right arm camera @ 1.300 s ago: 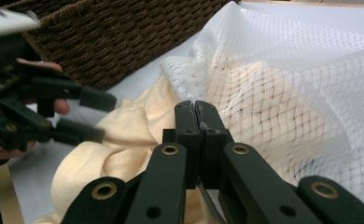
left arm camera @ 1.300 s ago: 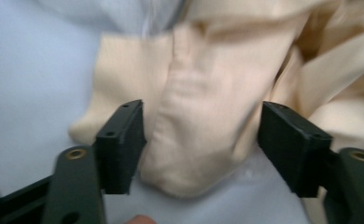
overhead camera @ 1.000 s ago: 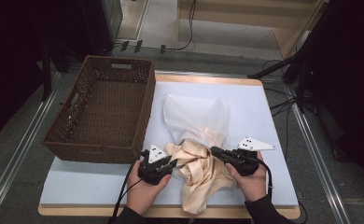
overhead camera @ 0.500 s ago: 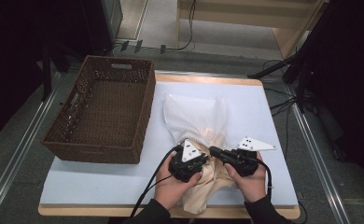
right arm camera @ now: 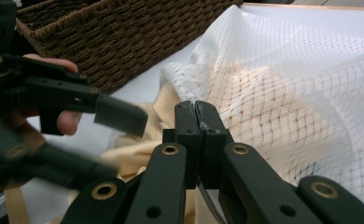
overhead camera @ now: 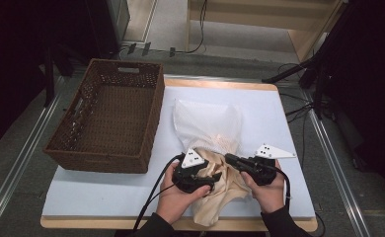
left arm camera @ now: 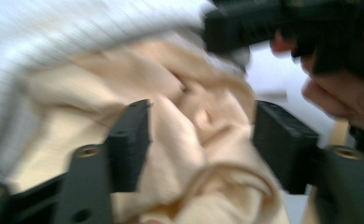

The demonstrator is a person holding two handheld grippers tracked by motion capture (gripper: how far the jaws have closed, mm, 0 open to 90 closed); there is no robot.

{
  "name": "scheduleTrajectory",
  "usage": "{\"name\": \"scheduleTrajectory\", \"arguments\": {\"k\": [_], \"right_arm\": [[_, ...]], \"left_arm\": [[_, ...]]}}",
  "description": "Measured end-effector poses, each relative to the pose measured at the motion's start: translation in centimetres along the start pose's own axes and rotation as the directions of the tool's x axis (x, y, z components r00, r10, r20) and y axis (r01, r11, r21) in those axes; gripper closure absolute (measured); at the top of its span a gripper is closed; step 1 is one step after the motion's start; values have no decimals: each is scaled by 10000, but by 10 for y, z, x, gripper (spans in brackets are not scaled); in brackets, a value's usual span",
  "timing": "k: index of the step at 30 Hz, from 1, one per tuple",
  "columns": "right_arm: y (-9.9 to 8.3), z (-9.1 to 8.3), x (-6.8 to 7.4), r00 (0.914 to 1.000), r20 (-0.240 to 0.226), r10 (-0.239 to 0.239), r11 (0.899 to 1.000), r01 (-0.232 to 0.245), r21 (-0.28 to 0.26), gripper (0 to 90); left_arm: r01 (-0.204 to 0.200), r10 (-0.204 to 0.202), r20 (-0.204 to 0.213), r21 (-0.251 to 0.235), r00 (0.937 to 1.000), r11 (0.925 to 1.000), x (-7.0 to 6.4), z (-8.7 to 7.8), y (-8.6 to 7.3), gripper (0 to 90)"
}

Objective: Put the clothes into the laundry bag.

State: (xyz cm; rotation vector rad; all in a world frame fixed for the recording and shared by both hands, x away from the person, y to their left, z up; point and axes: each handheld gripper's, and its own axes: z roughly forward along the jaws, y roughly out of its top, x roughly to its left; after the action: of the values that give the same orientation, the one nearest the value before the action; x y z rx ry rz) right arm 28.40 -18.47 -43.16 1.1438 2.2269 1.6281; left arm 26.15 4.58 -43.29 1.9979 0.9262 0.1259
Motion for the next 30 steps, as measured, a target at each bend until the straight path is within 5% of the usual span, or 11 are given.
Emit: {"name": "scheduleTrajectory", "arguments": {"k": [3,5,7,10,13,15,19,21,23,25,30], "right_arm": [[-1,2,2,10000,-7,-33,10000,33,63,895],[0,2,4,9999,-51,-105,9999,106,69,895],[0,2,7,9998,-90,-156,9999,157,71,895],[0,2,8,9998,-148,-160,9999,160,61,895],[0,2,8,9997,-153,-167,9998,168,65,895],[0,0,9,9997,-151,-178,9998,178,-24,895],[2,-6,14,9997,-112,-221,9996,219,-202,896],[4,-9,16,9994,-154,-294,9992,290,-256,896],[4,-8,18,9992,-235,-335,9992,330,-211,896],[2,-6,17,9992,-269,-310,9994,306,-140,895],[0,-6,11,9998,-112,-173,9998,172,-48,895]], "left_arm": [[-12,25,-106,1152,9999,9933,-1,26,-6,207],[-200,224,-182,1231,9996,9922,-3,38,-8,197],[-604,696,-551,1545,9961,9862,-10,45,-7,280],[-1030,1206,-932,1749,9883,9792,-12,45,-5,554],[-489,602,-840,1303,9946,9903,-4,36,0,664],[13,15,-837,339,9965,9994,1,24,6,674],[869,-998,-1146,-1122,9884,9899,19,10,18,677],[1159,-1302,-1382,-1066,9818,9875,27,18,18,670],[1173,-1248,-1697,-534,9776,9917,32,34,12,652],[1100,-1131,-1307,-305,9850,9935,33,49,4,632],[535,-584,-813,-613,9950,9967,22,26,8,447]]}}
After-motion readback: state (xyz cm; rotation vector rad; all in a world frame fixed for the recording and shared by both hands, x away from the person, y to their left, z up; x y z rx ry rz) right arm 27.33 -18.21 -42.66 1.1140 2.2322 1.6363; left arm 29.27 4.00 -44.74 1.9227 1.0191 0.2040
